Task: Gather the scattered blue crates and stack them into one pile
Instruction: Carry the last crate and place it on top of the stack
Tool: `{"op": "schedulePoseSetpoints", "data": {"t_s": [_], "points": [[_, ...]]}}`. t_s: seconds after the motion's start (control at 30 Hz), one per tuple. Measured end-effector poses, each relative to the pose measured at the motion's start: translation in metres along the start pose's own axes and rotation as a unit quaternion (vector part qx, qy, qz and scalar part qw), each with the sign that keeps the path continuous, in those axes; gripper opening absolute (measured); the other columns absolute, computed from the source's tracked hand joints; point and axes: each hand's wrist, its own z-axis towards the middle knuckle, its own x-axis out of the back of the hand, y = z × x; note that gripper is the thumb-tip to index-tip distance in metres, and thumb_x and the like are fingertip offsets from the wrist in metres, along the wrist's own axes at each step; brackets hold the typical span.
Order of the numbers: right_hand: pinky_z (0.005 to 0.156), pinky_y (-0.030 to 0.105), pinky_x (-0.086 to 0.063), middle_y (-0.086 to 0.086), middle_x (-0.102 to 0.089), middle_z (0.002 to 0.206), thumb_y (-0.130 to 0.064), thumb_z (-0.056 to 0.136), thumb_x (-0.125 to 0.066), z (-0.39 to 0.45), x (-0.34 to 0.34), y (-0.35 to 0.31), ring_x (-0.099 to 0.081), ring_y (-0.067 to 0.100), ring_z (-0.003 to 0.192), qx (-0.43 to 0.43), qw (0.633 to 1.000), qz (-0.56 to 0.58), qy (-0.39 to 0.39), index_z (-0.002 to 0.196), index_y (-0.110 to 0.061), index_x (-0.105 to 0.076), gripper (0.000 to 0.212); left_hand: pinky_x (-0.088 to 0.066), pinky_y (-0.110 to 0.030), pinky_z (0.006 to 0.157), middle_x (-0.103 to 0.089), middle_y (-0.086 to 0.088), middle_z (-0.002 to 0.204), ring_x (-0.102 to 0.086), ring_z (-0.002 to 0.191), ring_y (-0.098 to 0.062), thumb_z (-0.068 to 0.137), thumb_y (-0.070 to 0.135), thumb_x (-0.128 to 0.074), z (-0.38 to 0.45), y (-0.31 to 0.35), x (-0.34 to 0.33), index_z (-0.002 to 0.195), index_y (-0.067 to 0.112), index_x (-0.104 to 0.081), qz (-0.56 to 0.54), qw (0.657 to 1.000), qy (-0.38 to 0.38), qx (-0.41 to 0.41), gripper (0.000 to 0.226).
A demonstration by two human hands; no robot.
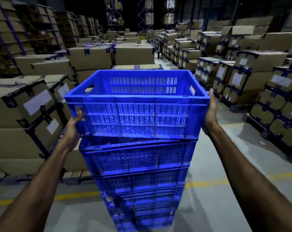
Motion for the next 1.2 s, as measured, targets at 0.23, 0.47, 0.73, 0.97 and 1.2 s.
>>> {"op": "schedulePoseSetpoints", "data": {"t_s": [0.23,0.47,0.73,0.97,1.2], "points": [[0.099,0.04,-0.053,-0.009,-0.068,0.134,-0.052,0.102,-0.052,-0.04,0.034,0.06,-0.064,0.012,0.123,0.158,0.965,-0.199,0.068,0.136,-0.031,-0.064,0.042,-0.055,-0.056,0.097,-0.073,0.0,0.113,-0.07,0.106,-0.023,0.098,0.023,-0.069,-0.041,-0.028,0.003,0.111,0.028,-0.067,0.092,0.99,0.099,-0.042,0.014],[0.099,0.052,-0.052,-0.009,-0.064,0.134,-0.019,0.102,-0.061,-0.058,0.066,0.12,-0.059,0.007,0.113,0.132,0.919,-0.357,0.105,0.143,-0.024,-0.059,0.042,-0.054,-0.036,0.092,-0.067,0.016,0.111,-0.066,0.099,-0.003,0.092,-0.003,-0.069,-0.062,-0.035,0.002,0.122,0.026,-0.057,0.087,0.991,0.1,-0.035,0.044],[0.094,0.044,-0.055,0.002,-0.068,0.133,-0.018,0.103,-0.056,-0.048,0.069,0.113,-0.064,0.023,0.118,0.12,0.908,-0.385,0.114,0.137,-0.016,-0.065,0.035,-0.055,-0.03,0.083,-0.065,0.005,0.132,-0.064,0.113,-0.016,0.081,-0.008,-0.077,-0.072,-0.046,0.011,0.144,0.019,-0.053,0.125,0.99,0.064,-0.016,0.074],[0.093,0.039,-0.052,0.006,-0.07,0.129,-0.018,0.104,-0.055,-0.044,0.071,0.113,-0.063,0.021,0.113,0.118,0.903,-0.397,0.117,0.133,-0.009,-0.067,0.032,-0.056,-0.03,0.086,-0.062,0.018,0.13,-0.061,0.116,-0.003,0.081,-0.011,-0.075,-0.083,-0.05,0.012,0.142,0.029,-0.051,0.112,0.992,0.049,-0.029,0.077],[0.091,0.038,-0.051,0.011,-0.071,0.125,-0.017,0.105,-0.054,-0.041,0.074,0.113,-0.065,0.027,0.113,0.112,0.905,-0.394,0.115,0.13,-0.004,-0.067,0.031,-0.057,-0.029,0.09,-0.064,0.03,0.127,-0.058,0.116,0.012,0.08,-0.017,-0.073,-0.102,-0.053,0.006,0.142,0.033,-0.051,0.128,0.988,0.071,-0.047,0.082]]}}
